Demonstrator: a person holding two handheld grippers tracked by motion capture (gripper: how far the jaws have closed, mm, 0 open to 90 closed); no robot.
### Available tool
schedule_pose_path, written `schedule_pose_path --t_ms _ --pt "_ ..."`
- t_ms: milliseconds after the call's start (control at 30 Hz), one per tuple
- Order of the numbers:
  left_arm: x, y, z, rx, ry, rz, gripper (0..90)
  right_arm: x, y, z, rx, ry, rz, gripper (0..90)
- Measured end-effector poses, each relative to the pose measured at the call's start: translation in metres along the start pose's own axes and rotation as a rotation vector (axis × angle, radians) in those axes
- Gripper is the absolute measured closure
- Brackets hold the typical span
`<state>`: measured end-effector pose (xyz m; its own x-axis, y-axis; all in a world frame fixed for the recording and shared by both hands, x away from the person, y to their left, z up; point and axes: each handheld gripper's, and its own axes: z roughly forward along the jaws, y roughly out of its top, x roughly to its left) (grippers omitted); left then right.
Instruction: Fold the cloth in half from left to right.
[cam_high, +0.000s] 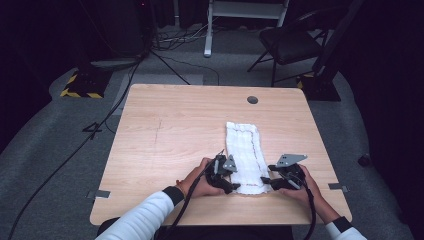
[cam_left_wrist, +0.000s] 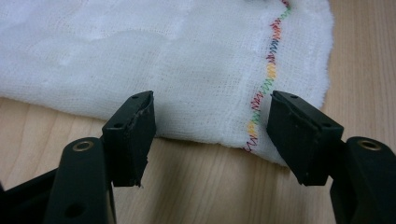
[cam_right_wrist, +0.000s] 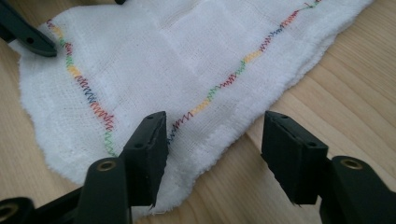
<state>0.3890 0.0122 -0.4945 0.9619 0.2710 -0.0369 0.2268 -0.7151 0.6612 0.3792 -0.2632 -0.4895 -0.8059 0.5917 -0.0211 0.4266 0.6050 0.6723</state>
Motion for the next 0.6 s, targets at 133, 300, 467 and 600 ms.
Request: schedule_pose_path --t_ms 133,300,467,600 --pt "0.009 -0.005 -0.009 0.03 0.023 -0.022 32.6 -0.004 0.009 0.01 -0.005 0.021 0.01 38.1" --pt "0.025 -0.017 -0.021 0.039 0.045 -0.066 31.8 -0.006 0.025 0.025 -0.007 0.036 0.002 37.7" --pt "0.031 -0.027 -0.03 0.042 0.065 -0.09 32.3 -0.001 0.041 0.038 -0.01 0.014 -0.042 41.0" --pt "0.022 -0.026 -0.033 0.062 0.077 -0.114 40.6 0.004 0.046 0.041 -0.006 -0.015 -0.053 43.4"
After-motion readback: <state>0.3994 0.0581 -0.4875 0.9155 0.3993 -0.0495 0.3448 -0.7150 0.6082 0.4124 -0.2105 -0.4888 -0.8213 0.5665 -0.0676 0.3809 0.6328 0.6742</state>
